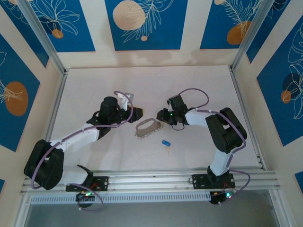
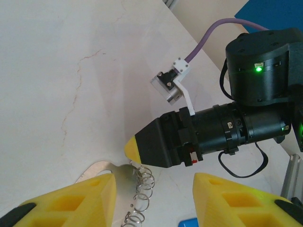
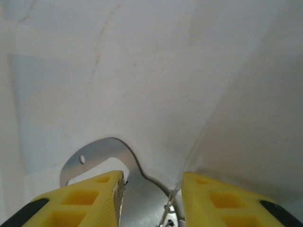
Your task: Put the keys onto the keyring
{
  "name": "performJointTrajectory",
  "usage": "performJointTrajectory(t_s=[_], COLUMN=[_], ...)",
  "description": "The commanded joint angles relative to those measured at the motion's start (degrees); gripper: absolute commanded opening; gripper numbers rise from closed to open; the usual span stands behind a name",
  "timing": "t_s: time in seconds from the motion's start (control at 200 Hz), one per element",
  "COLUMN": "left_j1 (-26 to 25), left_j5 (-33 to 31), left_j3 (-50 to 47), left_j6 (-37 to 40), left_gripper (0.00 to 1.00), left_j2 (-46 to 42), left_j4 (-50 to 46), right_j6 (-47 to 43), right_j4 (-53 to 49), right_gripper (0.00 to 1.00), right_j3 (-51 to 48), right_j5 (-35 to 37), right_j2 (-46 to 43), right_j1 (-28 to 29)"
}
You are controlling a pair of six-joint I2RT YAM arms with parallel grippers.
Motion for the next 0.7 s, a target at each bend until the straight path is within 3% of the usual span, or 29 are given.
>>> performJointTrajectory(t_s=[0.0, 0.14, 0.43, 0.695], left_j1=[0.0, 0.1, 0.1, 0.1], left_j5=[0.2, 0.4, 0.7, 0.4], left_j3=[-0.7, -0.8, -0.6, -0.6], left_j6=[1.2, 1.2, 1.2, 1.1], left_gripper=[0.47, 0.47, 0.47, 0.47], left_j2=[-0.7, -0.6, -0.9, -2.3], left_j4=[0.6, 1.1, 1.4, 0.9], right_j6=[-0.5, -0.4, -0.5, -1.0], right_j4=[-4.0, -4.1, -3.5, 2.2], right_gripper=[0.36, 0.29, 0.00, 0.00], right_j3=[1.4, 1.6, 1.6, 1.2], right_j5=[1.9, 1.7, 0.7, -4.8], right_j2=[0.9, 1.7, 1.3, -2.1], right_j1=[0.5, 0.5, 0.6, -1.4])
